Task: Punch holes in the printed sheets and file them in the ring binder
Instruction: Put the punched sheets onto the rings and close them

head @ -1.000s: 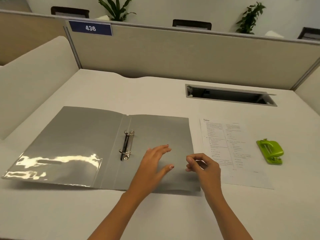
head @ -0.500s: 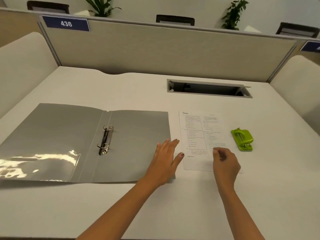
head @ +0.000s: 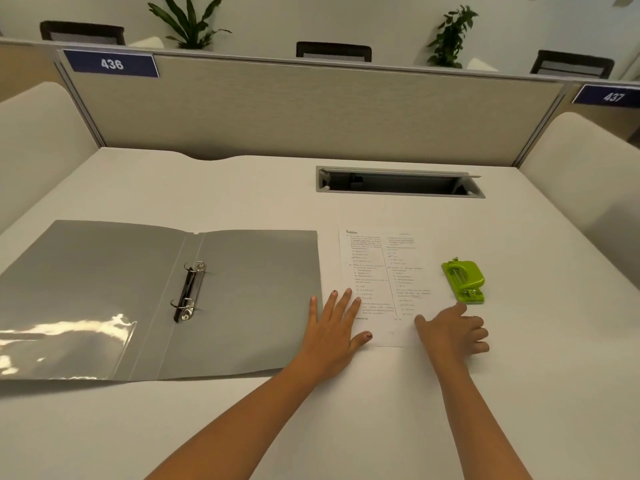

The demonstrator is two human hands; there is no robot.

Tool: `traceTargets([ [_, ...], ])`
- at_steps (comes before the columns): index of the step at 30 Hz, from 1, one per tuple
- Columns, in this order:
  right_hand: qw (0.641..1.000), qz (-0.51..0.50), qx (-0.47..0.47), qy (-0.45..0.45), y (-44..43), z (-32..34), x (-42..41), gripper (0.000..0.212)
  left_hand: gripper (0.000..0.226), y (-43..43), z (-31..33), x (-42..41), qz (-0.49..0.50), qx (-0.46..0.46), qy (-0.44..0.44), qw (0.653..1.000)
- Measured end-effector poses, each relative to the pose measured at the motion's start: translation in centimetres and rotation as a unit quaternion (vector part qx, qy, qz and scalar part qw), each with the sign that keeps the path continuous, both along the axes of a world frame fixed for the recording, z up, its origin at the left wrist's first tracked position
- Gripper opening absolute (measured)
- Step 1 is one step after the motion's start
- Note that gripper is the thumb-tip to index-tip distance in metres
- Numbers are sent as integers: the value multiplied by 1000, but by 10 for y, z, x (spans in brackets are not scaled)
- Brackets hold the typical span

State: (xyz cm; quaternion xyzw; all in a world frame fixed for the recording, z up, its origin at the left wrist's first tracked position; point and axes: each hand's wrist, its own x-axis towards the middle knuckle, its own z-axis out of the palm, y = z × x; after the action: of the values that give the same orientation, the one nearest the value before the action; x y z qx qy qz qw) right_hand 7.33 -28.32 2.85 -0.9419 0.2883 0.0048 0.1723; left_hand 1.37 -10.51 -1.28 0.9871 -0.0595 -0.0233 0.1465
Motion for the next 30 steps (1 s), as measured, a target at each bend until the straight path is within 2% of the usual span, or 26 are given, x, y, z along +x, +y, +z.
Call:
traceTargets([
  [9,987,-14,77,138,-16,21,27,80,103,0,-1,1,11,3,-11,1000],
  [13,980,-2,119,162,-19,24,34,87,103,0,-2,0,15,2,-12,1000],
  [16,982,8,142,120,-26,24,35,84,105,-1,-2,1,12,4,-14,1000],
  [19,973,34,217,72,-36,20,34,50,103,0,-3,1,6,2,-3,1000],
  [21,959,37,272,63,-44,16,31,38,91,1,-3,0,2,10,2,1000],
  [23,955,36,291,37,-48,16,25,38,75,0,-9,-1,11,26,2,1000],
  [25,959,41,280,5,-46,22,16,45,69,-1,-14,0,13,23,-7,1000],
  [28,963,59,259,-39,-42,29,6,49,69,-1,-11,-1,16,16,-5,1000],
  [30,960,76,260,-73,-38,33,1,46,79,0,-8,0,12,-12,0,1000],
])
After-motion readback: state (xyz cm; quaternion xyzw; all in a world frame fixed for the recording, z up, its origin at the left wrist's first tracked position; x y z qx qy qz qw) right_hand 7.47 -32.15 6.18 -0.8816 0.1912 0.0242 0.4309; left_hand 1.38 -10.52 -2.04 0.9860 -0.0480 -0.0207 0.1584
